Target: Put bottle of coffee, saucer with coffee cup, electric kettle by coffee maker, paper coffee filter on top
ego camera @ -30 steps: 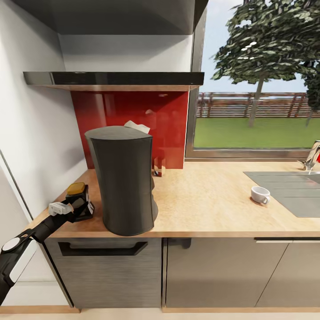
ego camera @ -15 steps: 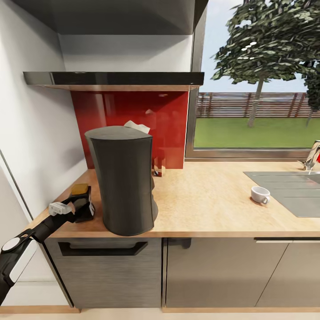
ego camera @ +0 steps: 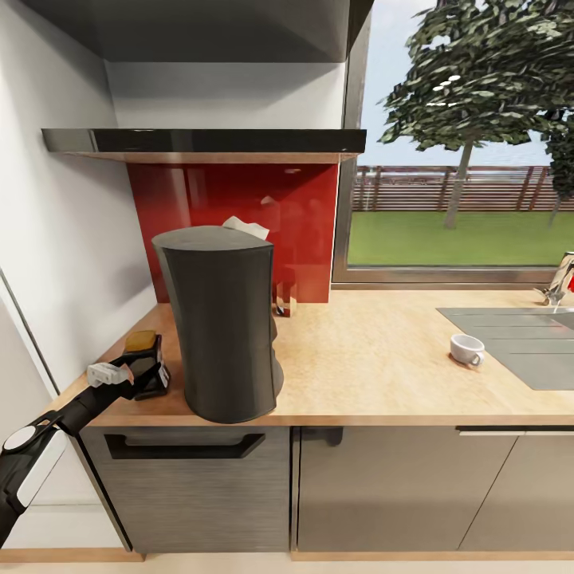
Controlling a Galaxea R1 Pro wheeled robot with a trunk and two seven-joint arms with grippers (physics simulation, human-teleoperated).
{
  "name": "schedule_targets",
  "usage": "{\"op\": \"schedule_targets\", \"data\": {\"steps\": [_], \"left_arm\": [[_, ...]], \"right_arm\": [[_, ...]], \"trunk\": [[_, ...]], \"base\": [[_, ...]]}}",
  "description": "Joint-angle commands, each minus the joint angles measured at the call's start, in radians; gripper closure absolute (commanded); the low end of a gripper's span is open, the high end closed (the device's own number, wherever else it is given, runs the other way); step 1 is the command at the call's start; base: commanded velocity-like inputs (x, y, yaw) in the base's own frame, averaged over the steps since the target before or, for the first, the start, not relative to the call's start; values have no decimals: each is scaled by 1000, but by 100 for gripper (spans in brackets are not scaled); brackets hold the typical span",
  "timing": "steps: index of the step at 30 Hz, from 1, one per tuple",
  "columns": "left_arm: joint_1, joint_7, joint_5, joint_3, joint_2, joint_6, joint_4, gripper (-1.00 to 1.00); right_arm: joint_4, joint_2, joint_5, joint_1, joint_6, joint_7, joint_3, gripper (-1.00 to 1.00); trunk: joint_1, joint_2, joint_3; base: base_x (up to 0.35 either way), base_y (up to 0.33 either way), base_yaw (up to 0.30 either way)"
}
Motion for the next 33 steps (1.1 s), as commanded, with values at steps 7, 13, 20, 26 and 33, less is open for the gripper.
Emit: {"op": "schedule_targets", "data": {"steps": [7,13,20,26,33], "left_arm": [[-1,-5,5,0,0,-1,2,-100],[-1,-5,5,1,0,-2,3,-100],[-1,-5,5,0,0,-2,3,-100],[-1,-5,5,1,0,-2,4,-100],[-1,-6,5,2,0,-4,4,-100]], "right_arm": [[1,0,-8,-1,-4,4,8,-100],[1,0,-8,-1,-4,4,8,-100],[1,0,-8,-1,-4,4,8,-100],[1,0,-8,-1,-4,4,8,-100],[1,0,-8,-1,-4,4,8,-100]], "trunk": [[0,-1,-1],[0,-1,-1],[0,-1,-1],[0,-1,-1],[0,-1,-1]], "base": [[0,0,0],[0,0,0],[-8,0,0],[-11,0,0],[-40,34,0]]}}
